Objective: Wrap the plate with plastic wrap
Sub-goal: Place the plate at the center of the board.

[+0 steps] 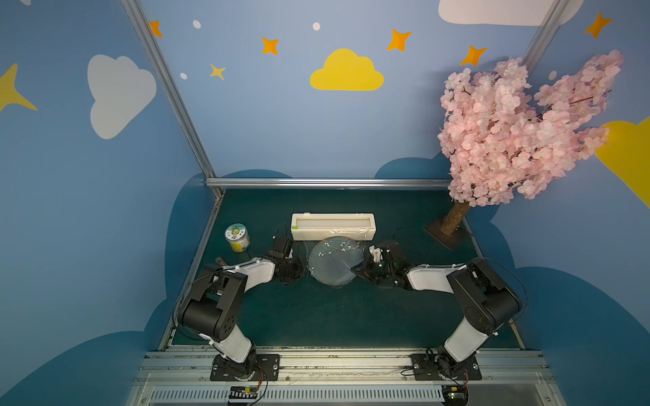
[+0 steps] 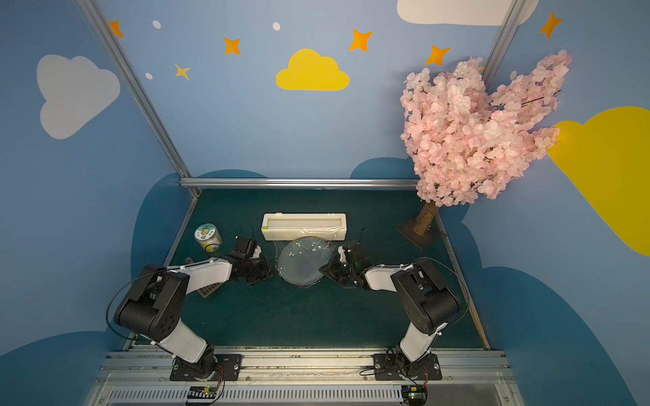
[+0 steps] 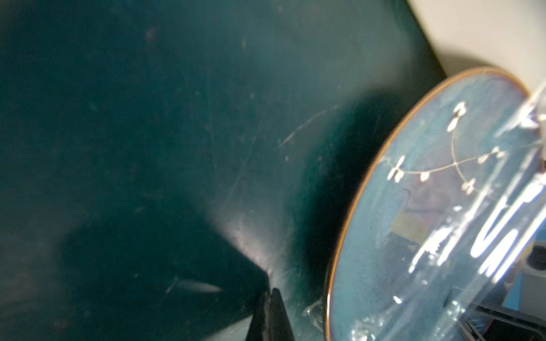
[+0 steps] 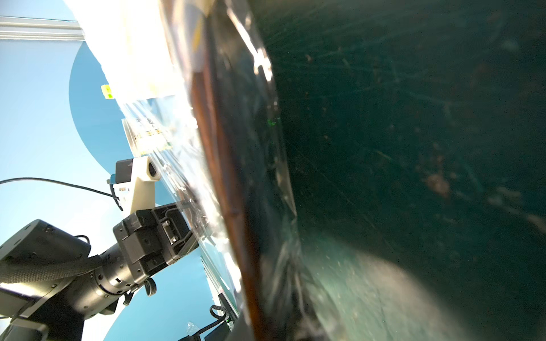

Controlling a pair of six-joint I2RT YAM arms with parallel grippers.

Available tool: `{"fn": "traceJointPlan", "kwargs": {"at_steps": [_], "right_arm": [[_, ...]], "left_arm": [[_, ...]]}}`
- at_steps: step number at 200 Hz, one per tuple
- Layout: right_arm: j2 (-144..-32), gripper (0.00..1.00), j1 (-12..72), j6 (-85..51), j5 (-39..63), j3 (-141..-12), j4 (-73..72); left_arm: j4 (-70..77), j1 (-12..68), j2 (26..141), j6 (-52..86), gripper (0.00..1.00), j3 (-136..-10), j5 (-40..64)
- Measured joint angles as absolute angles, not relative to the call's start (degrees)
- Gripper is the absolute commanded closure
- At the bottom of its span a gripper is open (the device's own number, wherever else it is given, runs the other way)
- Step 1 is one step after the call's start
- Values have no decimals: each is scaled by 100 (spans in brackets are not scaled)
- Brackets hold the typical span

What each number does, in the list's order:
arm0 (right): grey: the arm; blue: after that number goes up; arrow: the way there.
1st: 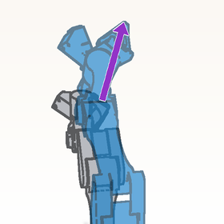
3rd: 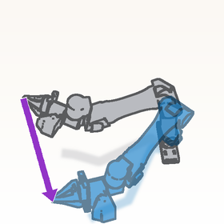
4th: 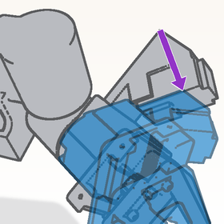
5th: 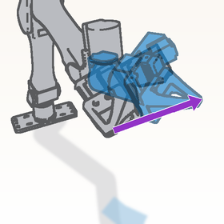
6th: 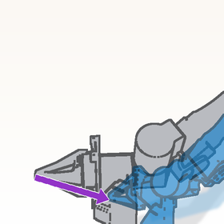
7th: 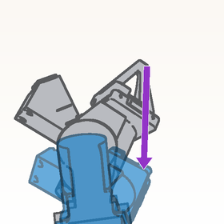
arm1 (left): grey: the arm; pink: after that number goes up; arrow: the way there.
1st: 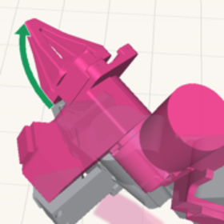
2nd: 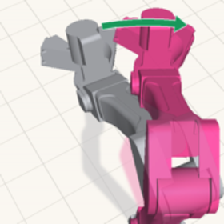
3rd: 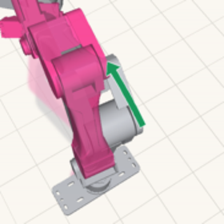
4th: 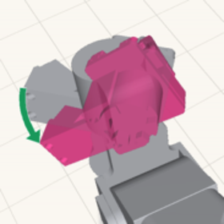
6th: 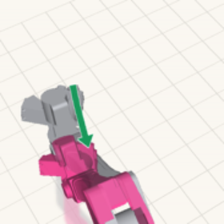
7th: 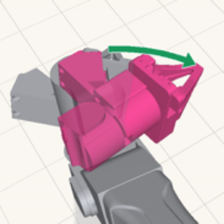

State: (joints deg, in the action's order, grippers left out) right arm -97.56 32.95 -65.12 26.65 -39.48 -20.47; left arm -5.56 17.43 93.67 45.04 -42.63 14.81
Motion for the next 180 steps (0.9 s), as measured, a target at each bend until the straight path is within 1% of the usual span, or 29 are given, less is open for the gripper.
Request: {"fn": "traceJointPlan", "kwargs": {"at_steps": [13,37,57,65,78,91,98,116,127,136,154,180], "right_arm": [[-9771,95,3295,-6512,2672,-3948,-2075],[-9793,93,3297,-6512,2687,-3948,-2106],[-9793,89,3317,-6514,2661,-3929,-2137],[-9789,88,3339,-6523,2633,-3879,-2215],[-9758,85,3406,-6541,2565,-3750,-2355],[-9719,78,3509,-6532,2484,-3621,-2381],[-9703,73,3564,-6534,2453,-3548,-2377],[-9690,55,3627,-6576,2397,-3404,-2449],[-9609,47,3634,-6552,2390,-3371,-2502],[-9531,42,3634,-6554,2355,-3326,-2512],[-9303,39,3607,-6438,2283,-3256,-2324],[-8866,39,3444,-6125,2137,-3236,-1634]], "left_arm": [[-508,1743,9384,4506,97,-4263,1507],[-499,1739,9332,4534,78,-4248,1544],[-515,1710,9109,4587,69,-4158,1623],[-530,1686,9006,4606,66,-4132,1680],[-530,1645,8855,4646,64,-4123,1802],[-502,1616,8761,4663,62,-4125,1942],[-475,1608,8746,4676,61,-4125,2018],[-401,1605,8770,4687,61,-4125,2231],[-346,1605,8814,4685,61,-4125,2329],[-318,1608,8860,4685,61,-4125,2401],[-305,1605,8934,4646,61,-4125,2488],[-438,1608,8941,4491,60,-4219,2515]]}}
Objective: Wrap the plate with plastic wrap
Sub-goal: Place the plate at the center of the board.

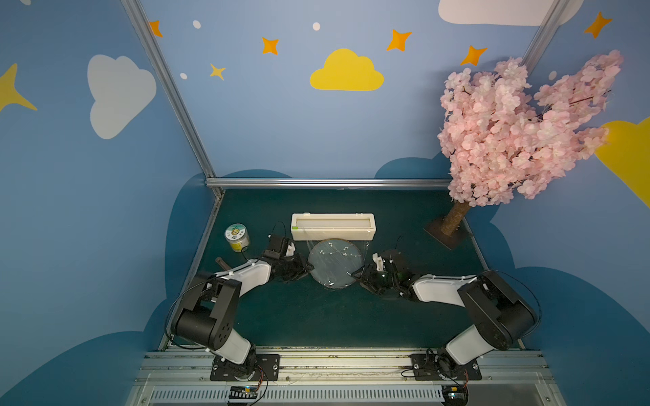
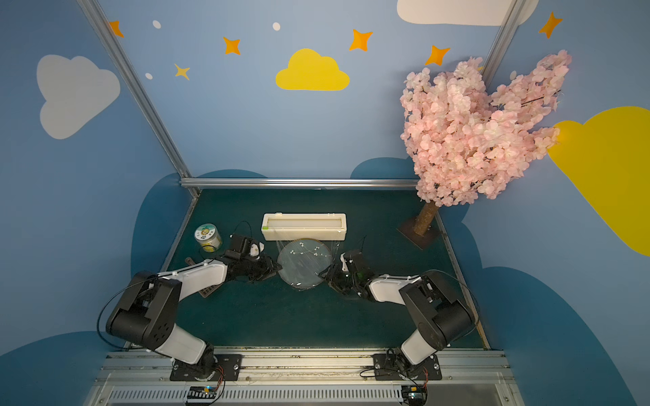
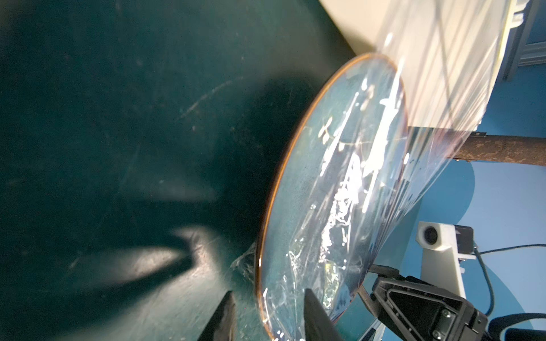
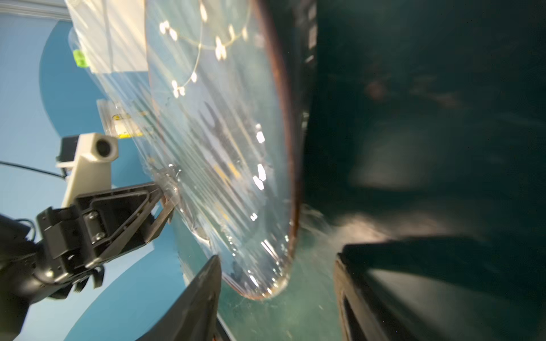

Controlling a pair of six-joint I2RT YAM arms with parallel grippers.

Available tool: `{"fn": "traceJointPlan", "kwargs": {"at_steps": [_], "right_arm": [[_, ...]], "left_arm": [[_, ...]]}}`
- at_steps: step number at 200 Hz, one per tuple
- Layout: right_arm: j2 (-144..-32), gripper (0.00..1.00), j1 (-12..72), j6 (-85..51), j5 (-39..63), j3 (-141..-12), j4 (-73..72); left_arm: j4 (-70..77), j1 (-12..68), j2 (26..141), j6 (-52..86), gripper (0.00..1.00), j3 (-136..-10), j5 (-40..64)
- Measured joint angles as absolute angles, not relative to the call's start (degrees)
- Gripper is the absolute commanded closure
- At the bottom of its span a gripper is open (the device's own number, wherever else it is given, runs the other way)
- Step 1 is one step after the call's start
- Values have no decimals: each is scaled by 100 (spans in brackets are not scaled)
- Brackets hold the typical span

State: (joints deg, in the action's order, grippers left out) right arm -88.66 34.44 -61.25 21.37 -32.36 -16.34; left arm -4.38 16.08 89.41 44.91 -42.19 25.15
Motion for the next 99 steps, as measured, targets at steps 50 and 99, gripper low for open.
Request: {"fn": "traceJointPlan", "kwargs": {"at_steps": [50,99], "right_arm": [[-8412,46,3094,-5476,2036,-3468,-635],[-8479,49,3081,-5201,2062,-3588,-309]], "left_arm": [[-899,1649,8910,3999,55,-4711,2246],[-1879,2189,9032,3583,55,-5548,1162]]}}
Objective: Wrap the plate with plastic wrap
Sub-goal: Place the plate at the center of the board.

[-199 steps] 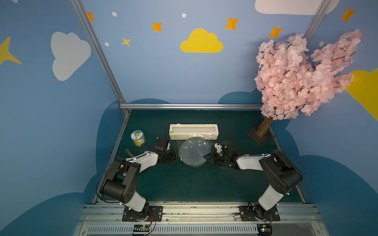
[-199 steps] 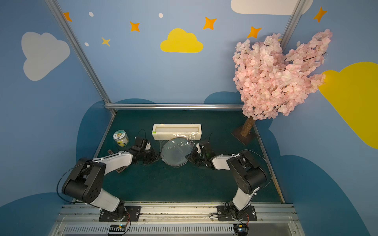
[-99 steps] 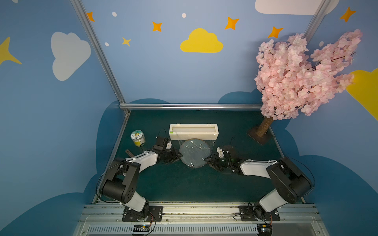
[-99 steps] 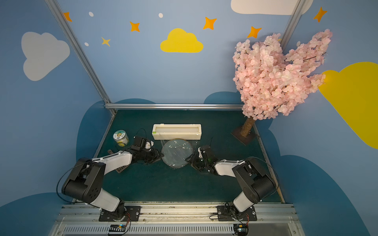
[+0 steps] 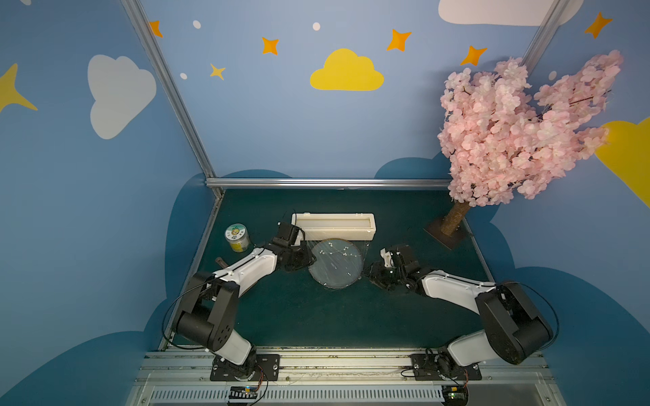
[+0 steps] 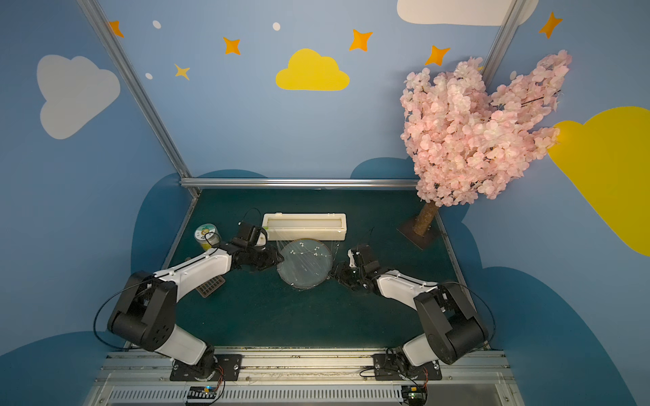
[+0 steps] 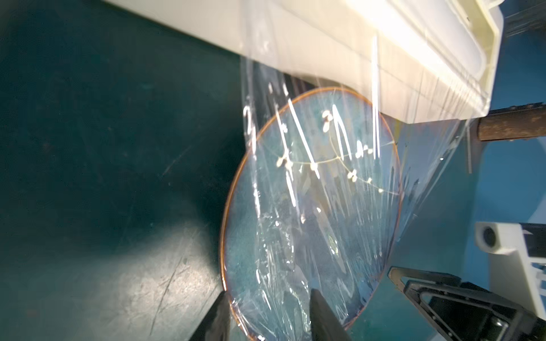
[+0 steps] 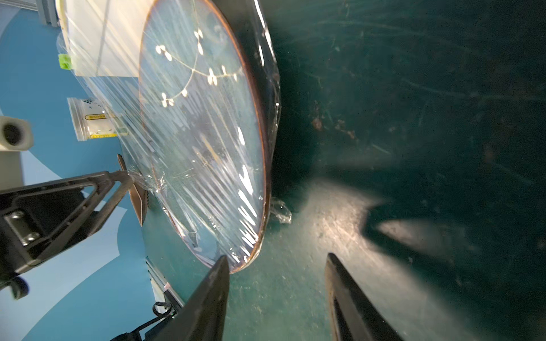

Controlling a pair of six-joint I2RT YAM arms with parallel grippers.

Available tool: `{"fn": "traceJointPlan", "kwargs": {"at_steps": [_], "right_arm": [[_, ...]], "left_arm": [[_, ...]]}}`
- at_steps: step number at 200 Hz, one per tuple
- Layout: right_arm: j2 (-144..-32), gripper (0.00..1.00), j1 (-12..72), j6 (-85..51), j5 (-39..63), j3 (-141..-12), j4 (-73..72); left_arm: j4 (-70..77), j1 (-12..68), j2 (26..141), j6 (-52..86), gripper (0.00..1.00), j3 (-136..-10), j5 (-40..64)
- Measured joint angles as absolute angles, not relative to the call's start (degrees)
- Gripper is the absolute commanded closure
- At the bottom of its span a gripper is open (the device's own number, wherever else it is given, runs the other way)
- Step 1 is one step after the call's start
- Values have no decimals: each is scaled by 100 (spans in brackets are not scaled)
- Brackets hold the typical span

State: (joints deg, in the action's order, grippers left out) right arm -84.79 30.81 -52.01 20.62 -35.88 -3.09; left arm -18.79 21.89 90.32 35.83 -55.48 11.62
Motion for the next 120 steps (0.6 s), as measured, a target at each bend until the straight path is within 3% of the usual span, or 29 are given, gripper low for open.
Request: {"fn": "traceJointPlan", "kwargs": {"at_steps": [42,78,120], "right_arm": [[-8674,50,3081,-5144,2106,-3653,-224],[-8748,51,3085,-5118,2147,-3656,-211],[-8753,52,3085,-5113,2176,-3656,-202]], "left_arm": [[-2571,2650,9397,3402,57,-6211,231],[-3105,2904,9883,3251,70,-6724,-303],[-3505,3035,10208,3177,78,-7000,-709]]}}
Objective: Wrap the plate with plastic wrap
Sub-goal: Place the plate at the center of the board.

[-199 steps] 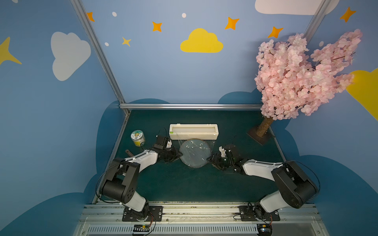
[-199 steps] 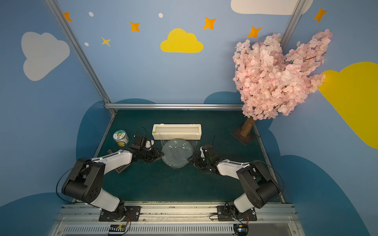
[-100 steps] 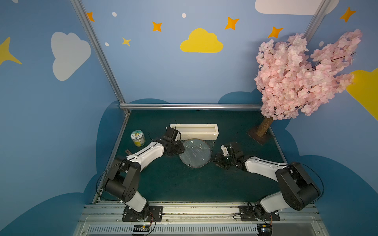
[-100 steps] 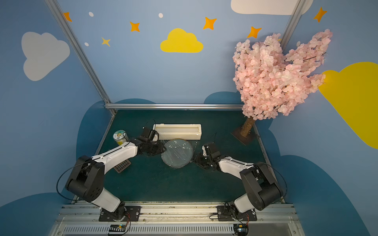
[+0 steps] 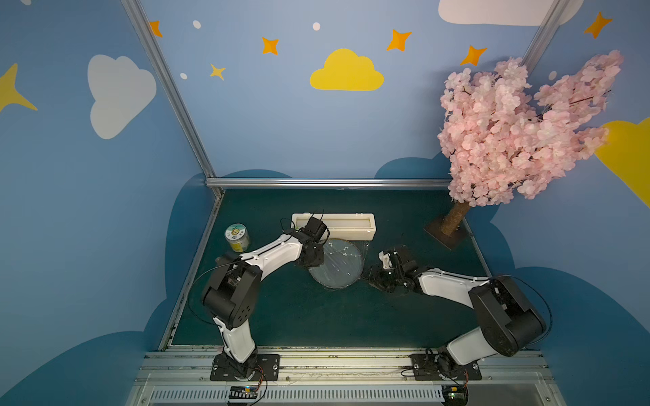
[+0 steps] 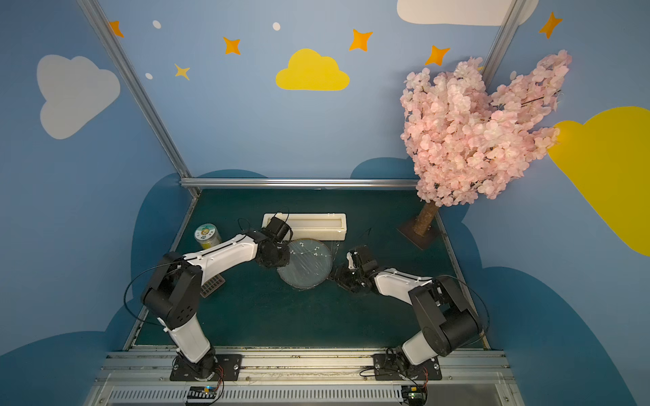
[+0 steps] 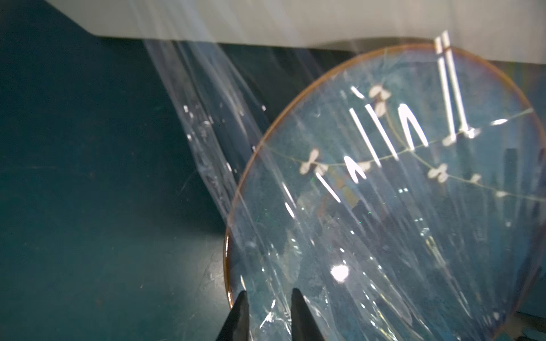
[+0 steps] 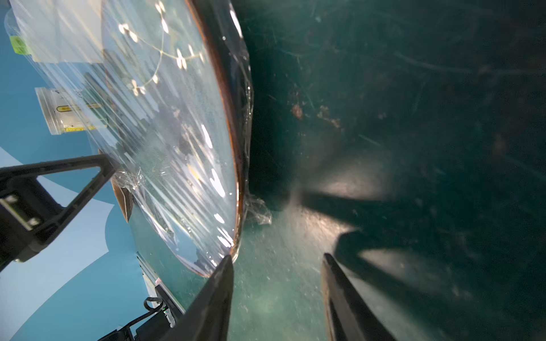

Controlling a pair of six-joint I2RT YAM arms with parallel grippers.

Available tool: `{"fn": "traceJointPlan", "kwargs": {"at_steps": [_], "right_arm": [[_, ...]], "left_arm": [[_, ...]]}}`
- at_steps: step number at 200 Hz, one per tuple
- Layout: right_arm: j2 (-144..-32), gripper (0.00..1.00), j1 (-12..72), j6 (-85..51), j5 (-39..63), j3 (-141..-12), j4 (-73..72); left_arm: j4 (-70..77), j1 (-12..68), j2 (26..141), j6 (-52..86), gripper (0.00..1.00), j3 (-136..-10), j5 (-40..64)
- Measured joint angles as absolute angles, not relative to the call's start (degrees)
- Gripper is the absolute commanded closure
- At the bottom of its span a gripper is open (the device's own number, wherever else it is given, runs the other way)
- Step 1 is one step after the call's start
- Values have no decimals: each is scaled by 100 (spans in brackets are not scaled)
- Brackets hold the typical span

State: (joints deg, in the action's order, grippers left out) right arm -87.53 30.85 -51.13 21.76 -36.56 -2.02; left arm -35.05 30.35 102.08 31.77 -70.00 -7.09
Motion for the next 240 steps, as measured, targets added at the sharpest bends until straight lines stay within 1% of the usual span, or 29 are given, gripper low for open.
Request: {"fn": "traceJointPlan", "kwargs": {"at_steps": [37,41,105,133,210,226,240], "right_arm": [[-8753,52,3085,-5116,2198,-3656,-204],[-8753,52,3085,-5116,2198,-3656,-204],[-8816,53,3103,-5120,2239,-3658,-215],[-8816,53,3129,-5120,2248,-3660,-220],[-8777,53,3166,-5113,2244,-3922,-132],[-8735,53,3166,-5111,2233,-3922,-97],[-8705,53,3164,-5096,2224,-3922,-56]], "left_arm": [[-3750,3100,10269,3144,96,-7175,-1007],[-3769,3107,10269,3129,97,-7192,-1035],[-4143,3164,10269,3162,97,-7238,-1546],[-4141,3135,10269,3258,97,-7089,-1621],[-3291,2873,10302,3542,97,-6539,-937],[-3173,2836,10302,3610,94,-6464,-825],[-3052,2766,10302,3649,86,-6383,-681]]}}
